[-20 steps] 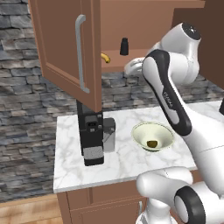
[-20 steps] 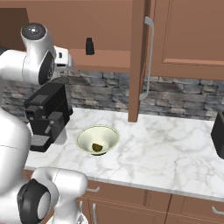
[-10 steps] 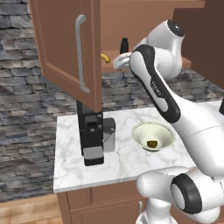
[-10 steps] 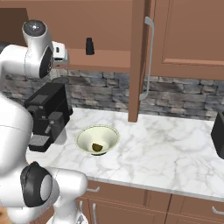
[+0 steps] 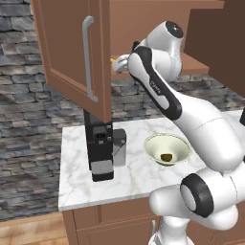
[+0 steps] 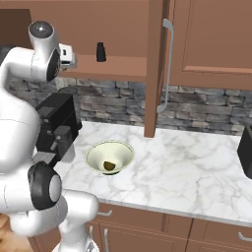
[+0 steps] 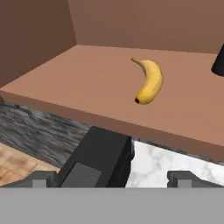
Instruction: Open the cabinet. Pick the kiwi and banana from the cabinet and place them into the bowl. Then close the cabinet.
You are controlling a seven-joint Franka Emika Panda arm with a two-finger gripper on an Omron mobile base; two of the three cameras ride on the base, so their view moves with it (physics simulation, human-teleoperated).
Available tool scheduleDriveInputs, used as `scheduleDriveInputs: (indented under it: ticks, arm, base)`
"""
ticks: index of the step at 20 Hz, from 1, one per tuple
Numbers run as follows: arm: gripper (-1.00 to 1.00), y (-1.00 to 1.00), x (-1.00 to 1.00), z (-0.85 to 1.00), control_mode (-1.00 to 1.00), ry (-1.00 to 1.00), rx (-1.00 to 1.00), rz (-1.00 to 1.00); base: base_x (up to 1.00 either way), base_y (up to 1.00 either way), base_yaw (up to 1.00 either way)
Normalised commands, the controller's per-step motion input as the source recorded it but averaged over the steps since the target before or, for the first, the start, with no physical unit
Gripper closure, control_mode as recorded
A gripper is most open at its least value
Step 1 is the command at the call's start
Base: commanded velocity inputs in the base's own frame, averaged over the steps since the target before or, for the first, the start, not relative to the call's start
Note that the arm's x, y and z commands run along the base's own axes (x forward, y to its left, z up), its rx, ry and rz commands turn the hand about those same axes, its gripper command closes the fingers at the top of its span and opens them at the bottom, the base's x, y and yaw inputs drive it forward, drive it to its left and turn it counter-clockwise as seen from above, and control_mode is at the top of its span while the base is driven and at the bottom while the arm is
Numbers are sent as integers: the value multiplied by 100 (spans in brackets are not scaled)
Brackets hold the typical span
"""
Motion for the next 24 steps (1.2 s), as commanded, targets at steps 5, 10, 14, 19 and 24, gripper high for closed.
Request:
scheduleDriveInputs:
  ticks: [5,10,14,19,24]
  arm:
    - [-100,1,48,0,-100,0,0,0]
    - [-100,0,43,0,-100,0,0,0]
    - [-100,0,42,0,-100,0,0,0]
    - [-100,2,35,0,-100,0,0,-1]
    - [-100,4,33,-3,-100,0,0,-1]
  base:
    - [0,0,0]
    - [0,0,0]
    - [0,0,0]
    - [0,0,0]
    - [0,0,0]
